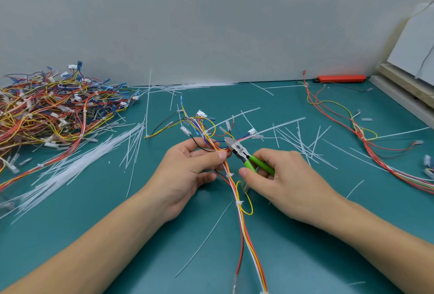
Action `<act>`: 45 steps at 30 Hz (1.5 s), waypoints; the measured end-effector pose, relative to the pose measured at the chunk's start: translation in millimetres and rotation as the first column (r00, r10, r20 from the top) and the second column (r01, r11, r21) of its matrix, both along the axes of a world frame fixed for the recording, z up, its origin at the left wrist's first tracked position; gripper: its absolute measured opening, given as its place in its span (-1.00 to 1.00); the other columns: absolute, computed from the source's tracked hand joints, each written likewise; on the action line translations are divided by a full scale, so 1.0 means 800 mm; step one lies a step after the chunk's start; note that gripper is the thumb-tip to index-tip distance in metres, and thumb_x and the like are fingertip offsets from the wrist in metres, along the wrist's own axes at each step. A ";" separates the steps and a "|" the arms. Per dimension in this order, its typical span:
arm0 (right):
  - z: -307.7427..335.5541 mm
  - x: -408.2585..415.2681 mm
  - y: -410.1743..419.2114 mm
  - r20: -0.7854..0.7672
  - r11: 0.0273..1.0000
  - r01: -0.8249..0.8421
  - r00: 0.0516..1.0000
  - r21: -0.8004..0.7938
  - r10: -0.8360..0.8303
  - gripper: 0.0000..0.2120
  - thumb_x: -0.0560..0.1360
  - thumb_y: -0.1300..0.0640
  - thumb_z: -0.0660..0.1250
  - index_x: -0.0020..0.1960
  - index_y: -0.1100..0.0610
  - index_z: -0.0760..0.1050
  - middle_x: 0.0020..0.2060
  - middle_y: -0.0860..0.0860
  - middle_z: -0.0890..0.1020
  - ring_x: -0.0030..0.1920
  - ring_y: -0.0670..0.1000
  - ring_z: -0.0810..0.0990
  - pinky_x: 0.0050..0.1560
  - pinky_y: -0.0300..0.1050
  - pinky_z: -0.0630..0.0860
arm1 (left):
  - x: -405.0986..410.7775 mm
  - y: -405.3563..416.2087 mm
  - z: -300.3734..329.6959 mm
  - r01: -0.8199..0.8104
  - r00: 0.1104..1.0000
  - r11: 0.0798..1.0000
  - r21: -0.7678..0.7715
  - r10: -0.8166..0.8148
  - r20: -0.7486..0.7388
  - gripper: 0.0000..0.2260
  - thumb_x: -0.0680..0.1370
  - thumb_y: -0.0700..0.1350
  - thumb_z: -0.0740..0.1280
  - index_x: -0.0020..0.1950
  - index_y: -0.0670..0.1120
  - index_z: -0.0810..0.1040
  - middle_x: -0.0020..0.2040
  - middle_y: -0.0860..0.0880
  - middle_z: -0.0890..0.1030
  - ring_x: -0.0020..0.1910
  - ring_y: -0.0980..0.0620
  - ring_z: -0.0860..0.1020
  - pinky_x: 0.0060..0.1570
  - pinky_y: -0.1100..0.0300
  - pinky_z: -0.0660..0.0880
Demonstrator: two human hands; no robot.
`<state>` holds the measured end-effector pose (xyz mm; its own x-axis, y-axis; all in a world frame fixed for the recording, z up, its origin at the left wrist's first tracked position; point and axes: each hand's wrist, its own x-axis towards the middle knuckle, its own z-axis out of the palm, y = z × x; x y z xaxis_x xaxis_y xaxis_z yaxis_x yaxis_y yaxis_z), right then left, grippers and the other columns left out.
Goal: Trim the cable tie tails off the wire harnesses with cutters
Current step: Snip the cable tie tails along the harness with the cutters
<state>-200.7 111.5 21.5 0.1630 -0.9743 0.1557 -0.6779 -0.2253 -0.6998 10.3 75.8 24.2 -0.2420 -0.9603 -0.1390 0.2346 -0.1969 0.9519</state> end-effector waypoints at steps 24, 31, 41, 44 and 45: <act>0.002 0.008 0.006 0.027 0.995 0.097 0.995 0.026 -0.098 -0.54 0.27 -0.45 0.33 -0.19 -0.07 0.51 -0.39 -0.12 0.60 -0.41 -0.10 0.51 -0.28 -0.01 0.55 | -0.001 0.001 -0.002 -0.008 1.000 1.000 -0.007 0.008 -0.003 -0.71 0.30 -0.18 0.57 -0.02 -0.11 0.64 -0.05 -0.20 0.72 -0.30 0.04 0.63 -0.40 0.29 0.52; 0.000 0.007 0.004 0.018 0.997 0.082 0.996 0.014 -0.082 -0.59 0.35 -0.41 0.35 -0.18 -0.05 0.50 -0.38 -0.10 0.61 -0.41 -0.09 0.51 -0.30 -0.03 0.53 | -0.001 -0.001 -0.002 -0.013 1.000 1.000 -0.008 0.013 0.006 -0.64 0.28 -0.15 0.58 0.03 -0.13 0.62 -0.03 -0.20 0.73 -0.29 0.03 0.64 -0.38 0.28 0.52; 0.000 -0.001 -0.002 -0.011 1.000 -0.010 1.000 -0.002 0.010 -0.74 0.55 -0.19 0.39 -0.16 -0.03 0.50 -0.34 -0.06 0.67 -0.42 -0.06 0.44 -0.36 -0.14 0.42 | 0.000 -0.002 -0.003 -0.009 1.000 1.000 -0.007 0.009 0.007 -0.59 0.29 -0.14 0.59 0.09 -0.14 0.59 0.02 -0.19 0.74 -0.27 0.05 0.64 -0.38 0.28 0.53; -0.001 -0.001 -0.002 0.005 1.000 -0.018 1.000 0.006 0.018 -0.75 0.56 -0.18 0.39 -0.16 -0.04 0.50 -0.34 -0.12 0.68 -0.43 -0.09 0.44 -0.37 -0.15 0.42 | 0.000 -0.002 -0.003 -0.004 1.000 1.000 -0.008 0.004 0.009 -0.62 0.31 -0.16 0.58 0.08 -0.14 0.60 0.01 -0.19 0.74 -0.27 0.05 0.64 -0.38 0.28 0.52; -0.001 -0.001 -0.002 0.009 1.000 -0.016 1.000 0.009 0.016 -0.75 0.56 -0.18 0.40 -0.15 -0.04 0.50 -0.35 -0.14 0.67 -0.44 -0.10 0.44 -0.36 -0.15 0.43 | 0.000 -0.002 -0.002 -0.006 1.000 1.000 -0.007 0.006 0.009 -0.61 0.31 -0.16 0.58 0.09 -0.15 0.60 0.01 -0.20 0.74 -0.27 0.05 0.64 -0.38 0.28 0.52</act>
